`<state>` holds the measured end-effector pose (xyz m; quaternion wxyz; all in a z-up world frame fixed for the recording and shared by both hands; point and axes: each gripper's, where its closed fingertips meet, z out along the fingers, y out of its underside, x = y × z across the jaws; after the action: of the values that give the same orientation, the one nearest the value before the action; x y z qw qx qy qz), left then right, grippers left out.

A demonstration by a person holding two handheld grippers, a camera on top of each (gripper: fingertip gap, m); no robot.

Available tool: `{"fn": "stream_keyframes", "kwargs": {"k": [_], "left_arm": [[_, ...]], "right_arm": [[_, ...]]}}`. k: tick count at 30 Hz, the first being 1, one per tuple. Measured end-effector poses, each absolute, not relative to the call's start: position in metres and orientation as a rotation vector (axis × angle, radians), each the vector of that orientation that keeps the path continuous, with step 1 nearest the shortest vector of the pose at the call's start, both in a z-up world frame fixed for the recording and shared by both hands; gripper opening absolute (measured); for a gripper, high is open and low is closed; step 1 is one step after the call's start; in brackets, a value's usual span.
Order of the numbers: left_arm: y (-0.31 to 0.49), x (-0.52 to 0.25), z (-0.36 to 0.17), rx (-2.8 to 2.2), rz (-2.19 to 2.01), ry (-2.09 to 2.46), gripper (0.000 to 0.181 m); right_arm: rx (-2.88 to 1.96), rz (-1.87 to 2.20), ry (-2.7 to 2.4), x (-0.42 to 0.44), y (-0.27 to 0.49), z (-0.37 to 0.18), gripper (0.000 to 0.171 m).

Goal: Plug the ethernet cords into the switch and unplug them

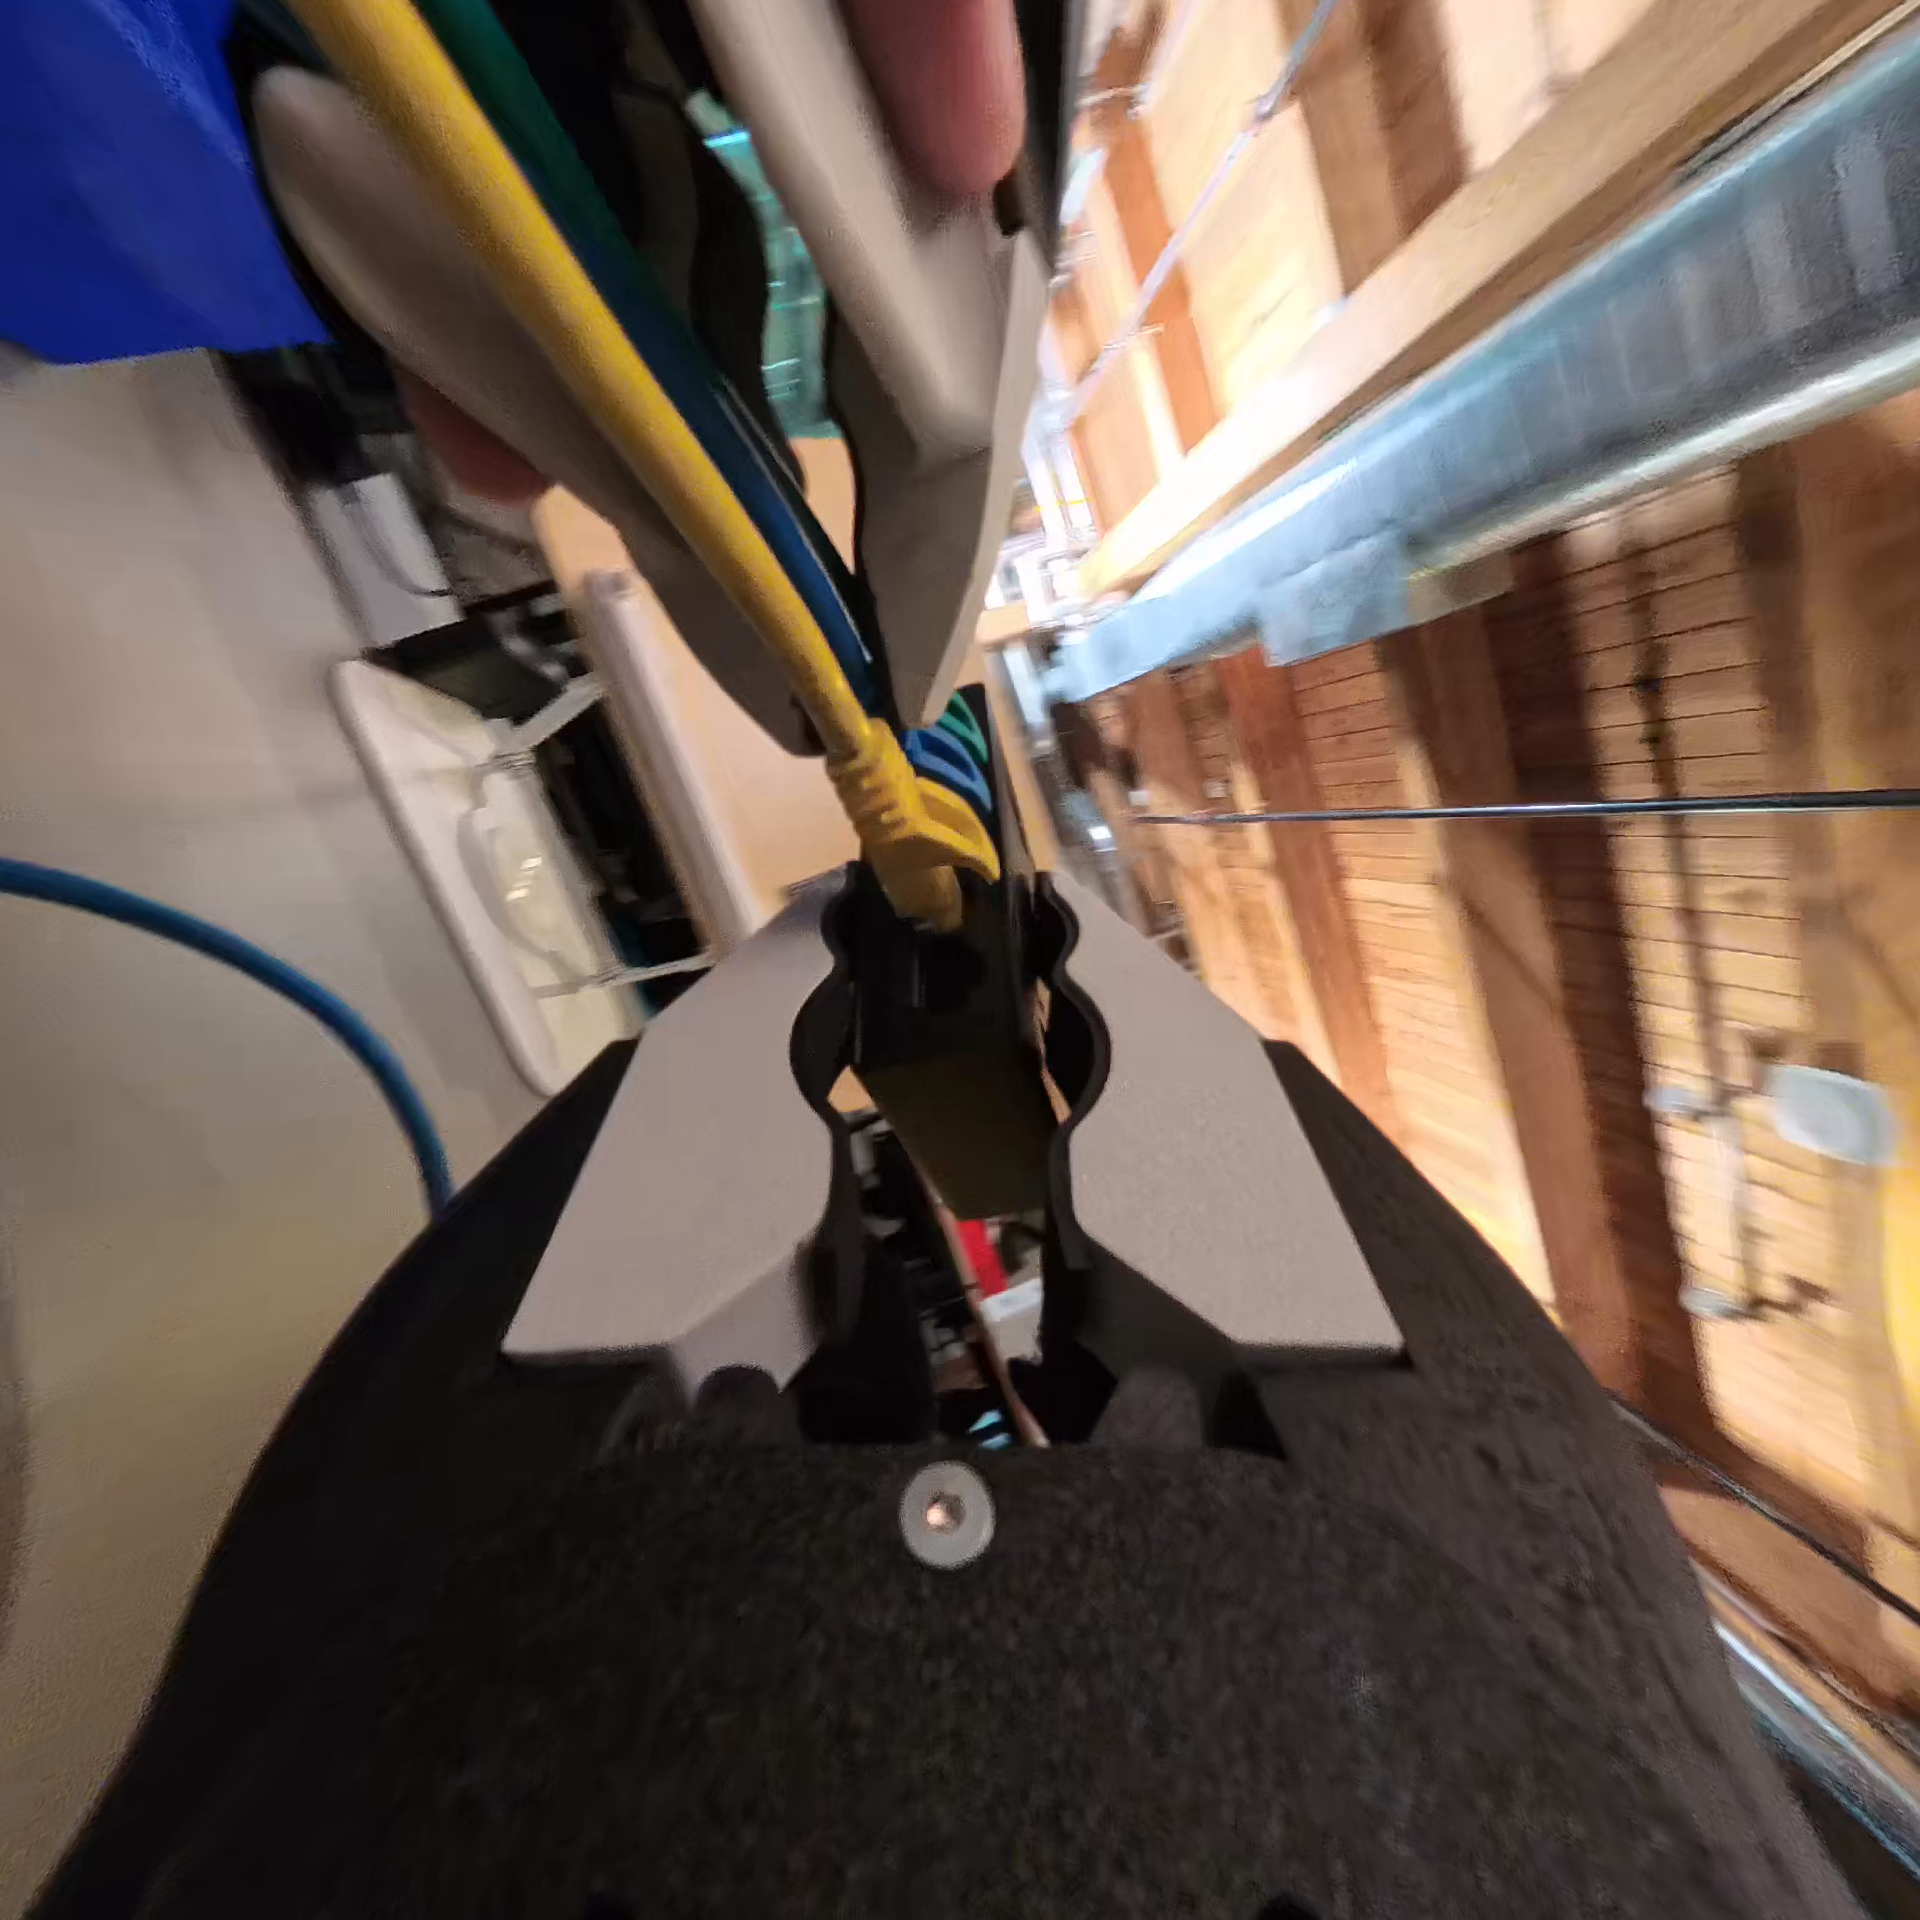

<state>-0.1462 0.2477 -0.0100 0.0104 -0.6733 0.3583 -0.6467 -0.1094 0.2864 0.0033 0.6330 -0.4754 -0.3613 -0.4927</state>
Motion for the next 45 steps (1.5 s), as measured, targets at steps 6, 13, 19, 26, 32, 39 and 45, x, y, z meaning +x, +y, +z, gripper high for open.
{"fn": "stream_keyframes", "kwargs": {"k": [6,13,19,26,32,39,45], "left_arm": [[0.277,-0.169,0.0,-1.733,-1.317,1.194,0.03],[0.228,-0.182,-0.008,-1.247,-0.832,1.474,0.032],[0.248,-0.169,-0.057,-1.368,-0.509,1.72,0.037],[0.266,-0.157,-0.107,-1.388,-0.161,1.951,0.039],[0.271,-0.155,-0.123,-1.254,-0.009,1.981,0.026],[0.275,-0.151,-0.132,-1.097,0.065,1.93,0.021],[0.282,-0.148,-0.134,-1.096,0.114,1.862,0.018]], "right_arm": [[-1.533,-0.626,-0.909,-0.106,0.314,-0.077,0.032],[-1.529,-0.495,-0.966,-0.123,0.32,-0.125,0.031],[-1.441,-0.622,-1.049,-0.142,0.316,-0.125,0.031],[-1.478,-0.694,-1.074,-0.14,0.317,-0.132,0.031],[-1.51,-0.71,-1.1,-0.14,0.318,-0.139,0.031],[-1.52,-0.748,-1.109,-0.136,0.321,-0.141,0.032],[-1.53,-0.778,-1.115,-0.132,0.322,-0.142,0.032]]}}
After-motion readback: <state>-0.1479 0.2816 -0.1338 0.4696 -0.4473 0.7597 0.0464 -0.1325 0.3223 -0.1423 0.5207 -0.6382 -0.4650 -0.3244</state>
